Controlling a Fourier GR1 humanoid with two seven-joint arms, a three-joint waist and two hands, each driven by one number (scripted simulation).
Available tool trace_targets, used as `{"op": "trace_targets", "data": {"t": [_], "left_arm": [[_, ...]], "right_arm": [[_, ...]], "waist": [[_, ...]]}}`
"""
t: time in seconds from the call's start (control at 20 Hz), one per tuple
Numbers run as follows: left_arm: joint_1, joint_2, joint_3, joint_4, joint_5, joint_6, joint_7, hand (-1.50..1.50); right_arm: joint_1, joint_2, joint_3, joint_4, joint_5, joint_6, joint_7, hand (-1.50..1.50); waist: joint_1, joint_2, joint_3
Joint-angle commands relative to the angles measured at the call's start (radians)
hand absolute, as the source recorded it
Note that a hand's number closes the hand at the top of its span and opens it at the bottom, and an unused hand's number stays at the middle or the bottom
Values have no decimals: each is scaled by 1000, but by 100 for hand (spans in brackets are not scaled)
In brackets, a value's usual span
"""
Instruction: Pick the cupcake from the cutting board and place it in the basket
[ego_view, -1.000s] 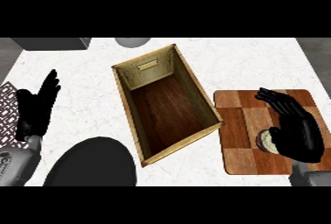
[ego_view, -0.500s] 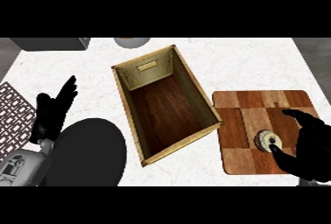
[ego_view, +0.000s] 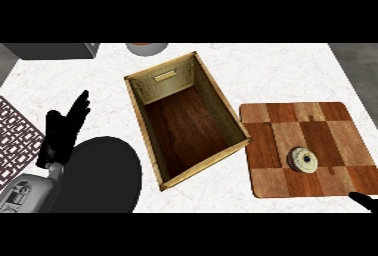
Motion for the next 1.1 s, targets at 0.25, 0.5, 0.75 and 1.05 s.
{"op": "trace_targets", "data": {"t": [0.25,0.5,0.75,1.05], "left_arm": [[6,-37,-15,-5,-23,14,-5,0],[-16,-36,6,-34,-38,1,34,0],[-23,-78,50,81,-65,-62,-64,0],[-19,-65,83,78,-78,-112,-58,0]], "right_arm": [[220,-364,-37,-194,51,291,267,-150],[313,-352,-127,-397,-15,377,384,-150],[275,-222,-154,-385,52,427,412,-150],[163,-127,-169,-258,133,401,381,-150]], "waist": [[6,1,2],[15,0,4],[24,3,5],[31,5,5]]}}
